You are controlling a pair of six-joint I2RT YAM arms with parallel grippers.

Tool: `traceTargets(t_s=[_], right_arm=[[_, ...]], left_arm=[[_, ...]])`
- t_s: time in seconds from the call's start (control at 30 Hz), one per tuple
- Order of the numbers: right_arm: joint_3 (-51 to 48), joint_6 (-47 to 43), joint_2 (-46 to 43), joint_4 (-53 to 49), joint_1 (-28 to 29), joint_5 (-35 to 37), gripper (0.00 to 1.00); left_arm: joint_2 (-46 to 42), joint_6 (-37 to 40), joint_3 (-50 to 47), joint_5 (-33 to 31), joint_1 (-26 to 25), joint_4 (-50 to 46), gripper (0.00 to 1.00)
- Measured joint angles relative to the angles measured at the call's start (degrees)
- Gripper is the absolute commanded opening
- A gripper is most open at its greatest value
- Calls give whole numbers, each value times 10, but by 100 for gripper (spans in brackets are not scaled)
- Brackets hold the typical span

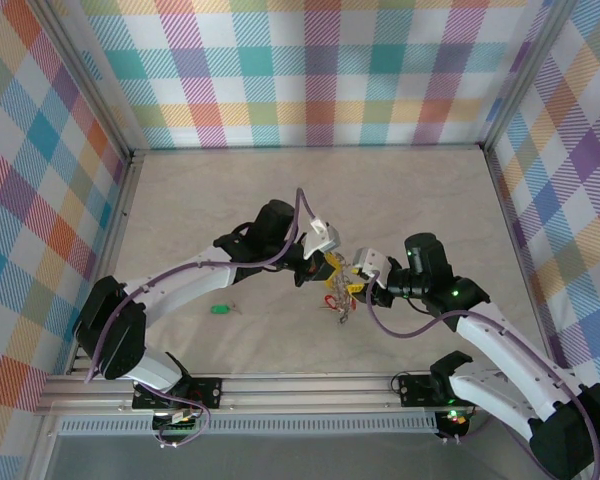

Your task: Put the keys on the keyring

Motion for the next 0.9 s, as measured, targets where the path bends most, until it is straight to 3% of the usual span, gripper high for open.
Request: traceTargets(t_s=[0.33,0.63,0.9], right_arm=[[0,9,4,17,-4,-36,28],[20,-12,56,32,-4,-95,32],[29,-19,61,79,-6,-109,42]], left_arm=[[-19,73,52,-43,0,-120,0],[-47,157,60,-54,0,-200,0],[-50,203,61,-53,0,-232,0]])
